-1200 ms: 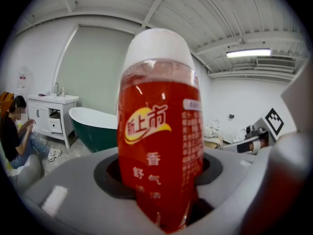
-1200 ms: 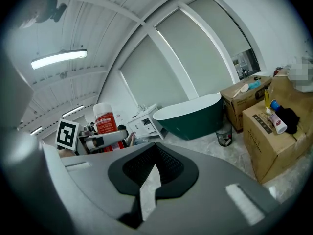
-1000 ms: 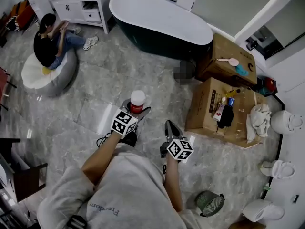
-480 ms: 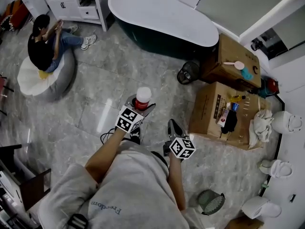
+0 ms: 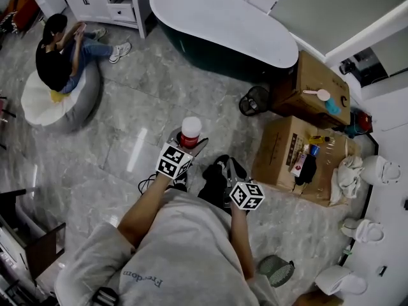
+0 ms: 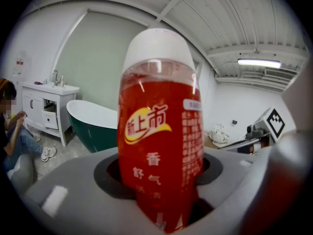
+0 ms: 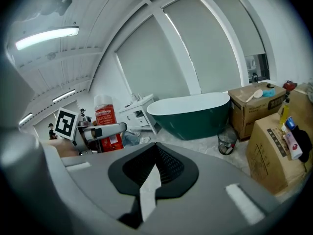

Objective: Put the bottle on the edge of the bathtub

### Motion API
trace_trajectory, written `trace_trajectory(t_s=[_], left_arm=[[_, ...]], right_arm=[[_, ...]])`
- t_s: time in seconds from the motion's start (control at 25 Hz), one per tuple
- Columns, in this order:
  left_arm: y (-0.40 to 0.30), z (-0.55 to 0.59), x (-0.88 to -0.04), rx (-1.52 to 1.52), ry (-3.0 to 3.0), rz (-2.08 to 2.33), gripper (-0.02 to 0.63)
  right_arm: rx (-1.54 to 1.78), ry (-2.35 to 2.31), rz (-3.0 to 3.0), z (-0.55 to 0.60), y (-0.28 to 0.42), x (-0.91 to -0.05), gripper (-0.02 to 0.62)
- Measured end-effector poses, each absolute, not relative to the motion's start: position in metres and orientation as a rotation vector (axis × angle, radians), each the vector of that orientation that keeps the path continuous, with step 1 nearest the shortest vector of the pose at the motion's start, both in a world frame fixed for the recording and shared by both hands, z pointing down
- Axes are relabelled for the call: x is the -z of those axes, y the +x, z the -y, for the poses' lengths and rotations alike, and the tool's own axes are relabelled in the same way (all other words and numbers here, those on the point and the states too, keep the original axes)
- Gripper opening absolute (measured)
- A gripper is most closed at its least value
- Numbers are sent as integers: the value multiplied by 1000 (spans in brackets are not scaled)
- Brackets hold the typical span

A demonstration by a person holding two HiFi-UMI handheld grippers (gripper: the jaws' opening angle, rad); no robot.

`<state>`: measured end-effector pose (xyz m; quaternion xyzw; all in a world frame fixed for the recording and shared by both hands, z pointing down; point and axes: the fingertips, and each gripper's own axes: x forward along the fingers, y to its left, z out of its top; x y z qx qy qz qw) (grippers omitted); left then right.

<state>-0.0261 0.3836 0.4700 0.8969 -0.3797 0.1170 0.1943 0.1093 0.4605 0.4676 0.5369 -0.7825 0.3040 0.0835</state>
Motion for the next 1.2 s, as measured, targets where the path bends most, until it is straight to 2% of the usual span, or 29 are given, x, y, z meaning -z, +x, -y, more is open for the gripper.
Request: trace_trajectory(t_s=[0.48, 0.84, 1.2], left_arm=[[-45, -292, -476, -386, 2416, 1283, 325], [1, -209, -464, -383, 2360, 1366, 325], [38, -159, -468, -415, 2303, 1428, 325]], right_arm=[[-917, 1412, 2477, -329, 111, -471, 0], [-887, 1226, 2609, -214, 148, -441, 0], [-786, 936, 2695, -153, 165, -434, 0]])
